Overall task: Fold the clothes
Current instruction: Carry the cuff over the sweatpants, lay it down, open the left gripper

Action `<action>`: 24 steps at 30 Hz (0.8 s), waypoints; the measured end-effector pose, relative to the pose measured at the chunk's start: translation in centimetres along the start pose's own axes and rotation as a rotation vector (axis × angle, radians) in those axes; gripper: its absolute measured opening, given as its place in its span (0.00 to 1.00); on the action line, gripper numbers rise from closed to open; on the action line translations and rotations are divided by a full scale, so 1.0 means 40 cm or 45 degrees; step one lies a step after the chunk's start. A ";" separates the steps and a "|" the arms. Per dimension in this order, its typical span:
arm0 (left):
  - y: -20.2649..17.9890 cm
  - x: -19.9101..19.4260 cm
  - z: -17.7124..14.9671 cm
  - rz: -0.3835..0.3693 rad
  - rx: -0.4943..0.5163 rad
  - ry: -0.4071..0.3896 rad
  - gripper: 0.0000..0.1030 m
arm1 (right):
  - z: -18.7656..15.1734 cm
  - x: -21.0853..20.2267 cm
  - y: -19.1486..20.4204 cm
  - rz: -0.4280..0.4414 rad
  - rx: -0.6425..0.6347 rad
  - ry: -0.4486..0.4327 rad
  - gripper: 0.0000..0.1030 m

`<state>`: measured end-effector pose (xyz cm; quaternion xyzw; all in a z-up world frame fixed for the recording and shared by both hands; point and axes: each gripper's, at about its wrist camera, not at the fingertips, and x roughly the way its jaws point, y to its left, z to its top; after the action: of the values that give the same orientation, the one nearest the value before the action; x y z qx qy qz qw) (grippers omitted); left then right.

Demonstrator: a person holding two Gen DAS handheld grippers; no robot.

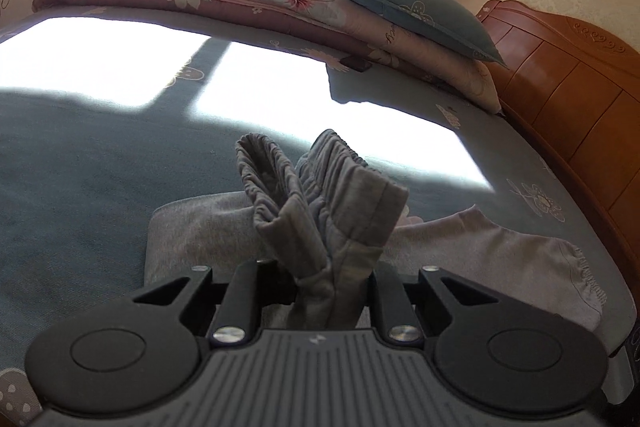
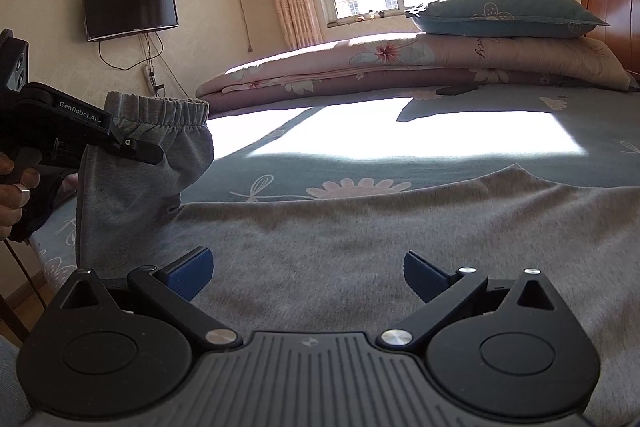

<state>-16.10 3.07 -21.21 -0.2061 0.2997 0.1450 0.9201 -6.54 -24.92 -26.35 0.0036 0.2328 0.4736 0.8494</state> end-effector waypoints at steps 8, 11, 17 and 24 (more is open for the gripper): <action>-0.072 0.090 -0.105 0.091 0.190 0.088 0.14 | -0.001 0.005 -0.007 -0.004 0.024 0.013 1.00; -0.097 0.103 -0.140 0.147 0.300 0.083 0.14 | -0.002 0.008 -0.008 -0.009 0.027 0.018 1.00; -0.159 0.102 -0.173 0.260 0.561 0.012 0.14 | -0.004 0.013 -0.007 -0.017 0.025 0.028 1.00; -0.219 0.123 -0.224 0.299 0.880 0.031 0.23 | -0.004 0.017 -0.012 -0.037 0.037 0.033 1.00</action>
<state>-13.25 -8.04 -28.25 0.1512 0.3635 0.1375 0.9089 -5.94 -24.68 -26.86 0.0064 0.2507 0.4579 0.8529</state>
